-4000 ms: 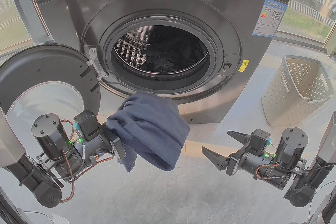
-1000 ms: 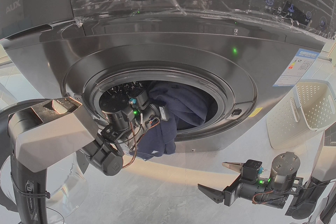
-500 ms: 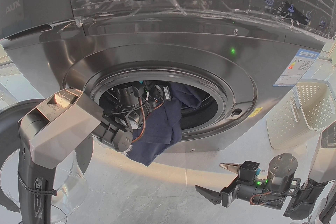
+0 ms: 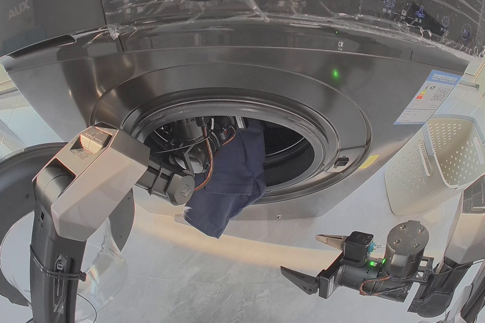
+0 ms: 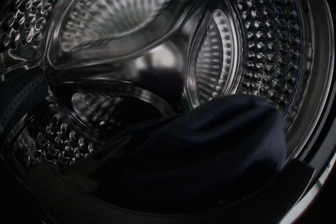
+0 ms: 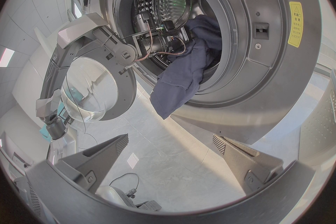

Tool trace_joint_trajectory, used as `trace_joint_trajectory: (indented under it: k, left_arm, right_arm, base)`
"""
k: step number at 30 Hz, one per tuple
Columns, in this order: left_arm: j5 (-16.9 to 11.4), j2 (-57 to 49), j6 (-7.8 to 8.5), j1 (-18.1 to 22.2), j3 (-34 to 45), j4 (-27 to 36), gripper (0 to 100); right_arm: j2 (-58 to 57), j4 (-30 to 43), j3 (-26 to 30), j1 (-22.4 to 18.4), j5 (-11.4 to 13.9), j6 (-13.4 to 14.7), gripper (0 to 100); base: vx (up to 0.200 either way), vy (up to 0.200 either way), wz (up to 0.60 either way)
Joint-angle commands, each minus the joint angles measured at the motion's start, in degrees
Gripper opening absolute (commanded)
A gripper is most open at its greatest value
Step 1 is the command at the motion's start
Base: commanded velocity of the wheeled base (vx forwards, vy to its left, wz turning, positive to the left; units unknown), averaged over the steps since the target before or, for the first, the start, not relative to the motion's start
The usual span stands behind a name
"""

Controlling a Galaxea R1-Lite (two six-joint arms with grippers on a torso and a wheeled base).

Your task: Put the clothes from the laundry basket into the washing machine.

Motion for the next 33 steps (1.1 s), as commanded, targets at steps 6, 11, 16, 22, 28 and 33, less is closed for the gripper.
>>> trace_joint_trajectory:
  k: [6, 11, 16, 22, 28, 33]
  left_arm:
    - [-0.6, -2.5, -0.99, -0.5, 4.7, 4.4, 100]
    - [-3.6, -5.2, -1.25, -1.2, 11.1, 8.2, 100]
    - [-4.5, -4.9, -1.16, -2.3, 13.7, 10.4, 100]
    - [-4.6, -4.3, -0.99, -2.0, 12.9, 14.2, 0]
    - [-4.5, -3.6, -0.99, -0.8, 9.0, 16.6, 0]
    - [-0.5, -0.2, -3.45, -0.1, -1.0, 13.8, 0]
  right_arm:
    - [0.1, 0.1, 0.1, 0.0, 0.1, 0.0, 100]
    - [0.1, 0.1, 0.1, 0.0, 0.1, 0.0, 100]
    - [0.2, 0.0, 0.0, 0.2, 0.1, 0.0, 100]
    - [0.1, 0.0, -0.5, 0.3, 0.0, 0.0, 100]
    - [0.2, 0.0, -0.8, 0.3, 0.1, 0.0, 100]
    - [0.2, 0.0, -1.0, 0.3, 0.0, 0.1, 100]
  base:
    - [0.0, 0.0, 0.0]
    - [0.0, 0.0, 0.0]
    - [0.0, 0.0, 0.0]
    - [0.0, 0.0, 0.0]
    - [0.0, 0.0, 0.0]
    - [0.0, 0.0, 0.0]
